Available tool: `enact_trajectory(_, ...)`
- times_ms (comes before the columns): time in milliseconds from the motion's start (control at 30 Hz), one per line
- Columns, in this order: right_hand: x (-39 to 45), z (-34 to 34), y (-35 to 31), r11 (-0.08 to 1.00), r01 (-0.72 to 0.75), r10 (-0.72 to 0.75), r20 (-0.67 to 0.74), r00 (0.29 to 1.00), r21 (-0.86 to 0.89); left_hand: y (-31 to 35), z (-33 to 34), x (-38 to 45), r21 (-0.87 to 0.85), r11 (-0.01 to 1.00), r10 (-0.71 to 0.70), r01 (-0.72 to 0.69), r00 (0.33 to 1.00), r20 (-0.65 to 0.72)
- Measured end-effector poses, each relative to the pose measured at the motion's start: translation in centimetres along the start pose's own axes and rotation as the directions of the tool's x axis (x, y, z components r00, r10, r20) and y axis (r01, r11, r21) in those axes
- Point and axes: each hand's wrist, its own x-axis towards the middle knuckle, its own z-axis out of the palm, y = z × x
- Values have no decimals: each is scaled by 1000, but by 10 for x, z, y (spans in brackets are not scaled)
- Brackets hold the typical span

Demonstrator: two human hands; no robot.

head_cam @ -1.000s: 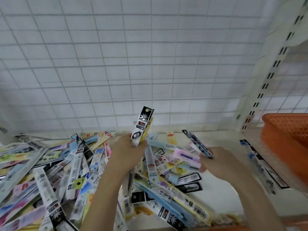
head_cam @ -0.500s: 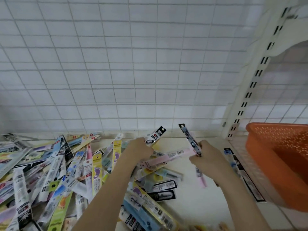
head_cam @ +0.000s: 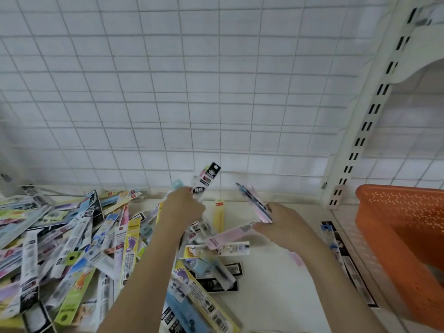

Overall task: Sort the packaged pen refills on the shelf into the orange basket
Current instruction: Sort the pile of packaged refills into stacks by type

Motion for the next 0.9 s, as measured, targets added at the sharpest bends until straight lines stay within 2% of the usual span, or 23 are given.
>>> enact_trajectory(100,11,9,-8,998,63,-61,70,996,-23,-2,-15,-7,-116,992,35,-57,983,-181)
enact_trajectory(167,20,18,-11,988,115,-103,114,988,-105,-6,-23,-14,-220,971,29,-96,957,-290)
enact_trajectory(267,29,29,-14,965,165,-130,174,976,-202,-15,-31,-25,-327,930,28,-165,922,-387)
enact_trajectory(400,33,41,-18,937,205,-127,273,954,-283,-26,-39,-43,-399,896,29,-194,923,-385)
enact_trajectory(533,37,46,-17,920,238,-155,268,951,-313,-33,-39,-54,-479,852,23,-212,929,-371)
enact_trajectory(633,34,37,-15,954,207,-172,165,971,-219,-30,-35,-62,-523,825,4,-214,928,-374)
enact_trajectory(733,29,17,-13,978,182,-187,-46,981,-100,-17,-29,-73,-570,775,64,-273,931,-360)
enact_trajectory(833,21,0,-7,964,257,-264,-227,937,-60,3,-17,-81,-566,773,54,-286,919,-391)
enact_trajectory(900,14,-4,1,944,327,-294,-325,899,49,19,-3,-85,-602,743,31,-293,914,-406)
